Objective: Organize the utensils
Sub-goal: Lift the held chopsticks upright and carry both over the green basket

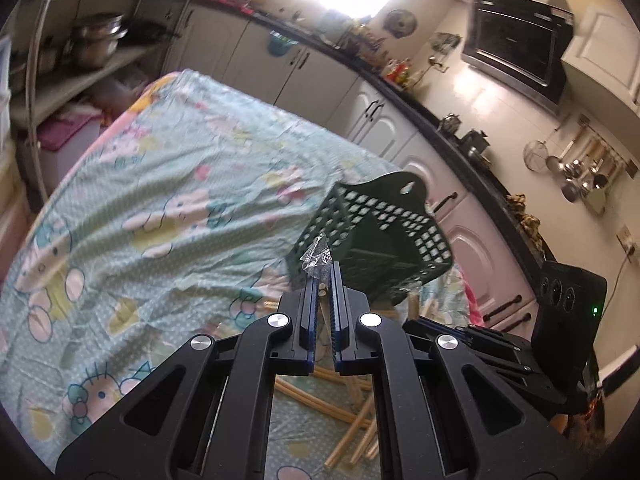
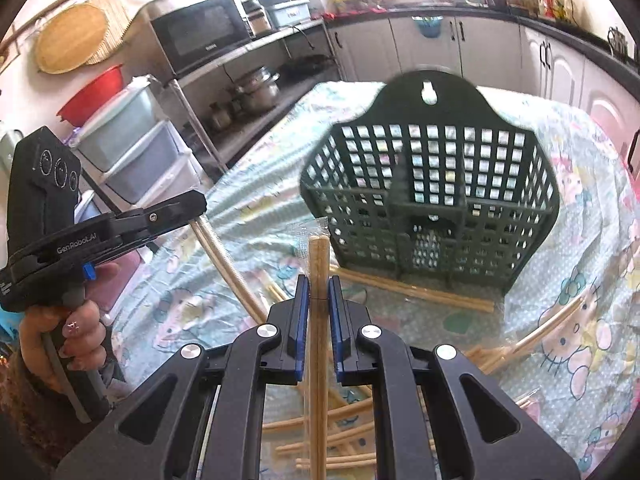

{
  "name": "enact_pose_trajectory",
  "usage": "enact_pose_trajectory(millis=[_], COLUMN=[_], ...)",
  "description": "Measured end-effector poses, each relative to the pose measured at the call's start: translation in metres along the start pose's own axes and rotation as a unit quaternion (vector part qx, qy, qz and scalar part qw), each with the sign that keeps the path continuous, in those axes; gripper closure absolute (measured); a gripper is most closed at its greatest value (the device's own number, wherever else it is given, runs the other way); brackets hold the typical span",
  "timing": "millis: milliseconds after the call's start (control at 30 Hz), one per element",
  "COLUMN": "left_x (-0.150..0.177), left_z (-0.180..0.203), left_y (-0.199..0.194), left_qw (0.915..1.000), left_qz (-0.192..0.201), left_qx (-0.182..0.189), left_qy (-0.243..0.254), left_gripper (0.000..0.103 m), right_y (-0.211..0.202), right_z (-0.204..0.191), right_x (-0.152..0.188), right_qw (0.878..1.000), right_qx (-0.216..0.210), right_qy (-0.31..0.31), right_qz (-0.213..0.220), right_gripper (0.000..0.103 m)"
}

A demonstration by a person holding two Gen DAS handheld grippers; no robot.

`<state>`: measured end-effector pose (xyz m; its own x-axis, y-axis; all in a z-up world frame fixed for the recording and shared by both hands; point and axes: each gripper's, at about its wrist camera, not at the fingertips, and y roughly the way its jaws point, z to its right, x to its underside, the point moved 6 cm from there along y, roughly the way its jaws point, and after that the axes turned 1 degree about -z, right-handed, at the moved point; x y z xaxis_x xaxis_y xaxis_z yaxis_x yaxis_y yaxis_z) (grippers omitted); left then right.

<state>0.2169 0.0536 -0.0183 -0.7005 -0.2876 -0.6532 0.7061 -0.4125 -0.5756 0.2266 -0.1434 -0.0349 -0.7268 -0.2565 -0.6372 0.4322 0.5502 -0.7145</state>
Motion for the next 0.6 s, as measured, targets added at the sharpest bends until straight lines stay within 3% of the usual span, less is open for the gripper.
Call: enact_pose_trajectory(millis=[600], left_x=[-0.027], left_z=[0.084], left_y=[-0.042], left_qw=[0.9941], left_qz=[0.042], left_qx=[0.045], left_qy=[0.09], left_gripper=[0.101], right_y=[-0.07], right_z=[-0.026], right_x=[-0.034], right_qw=[0.994], right_qx=[-0.003], right_qy=[-0.037], right_qz=[0.103], right_gripper=[0.093])
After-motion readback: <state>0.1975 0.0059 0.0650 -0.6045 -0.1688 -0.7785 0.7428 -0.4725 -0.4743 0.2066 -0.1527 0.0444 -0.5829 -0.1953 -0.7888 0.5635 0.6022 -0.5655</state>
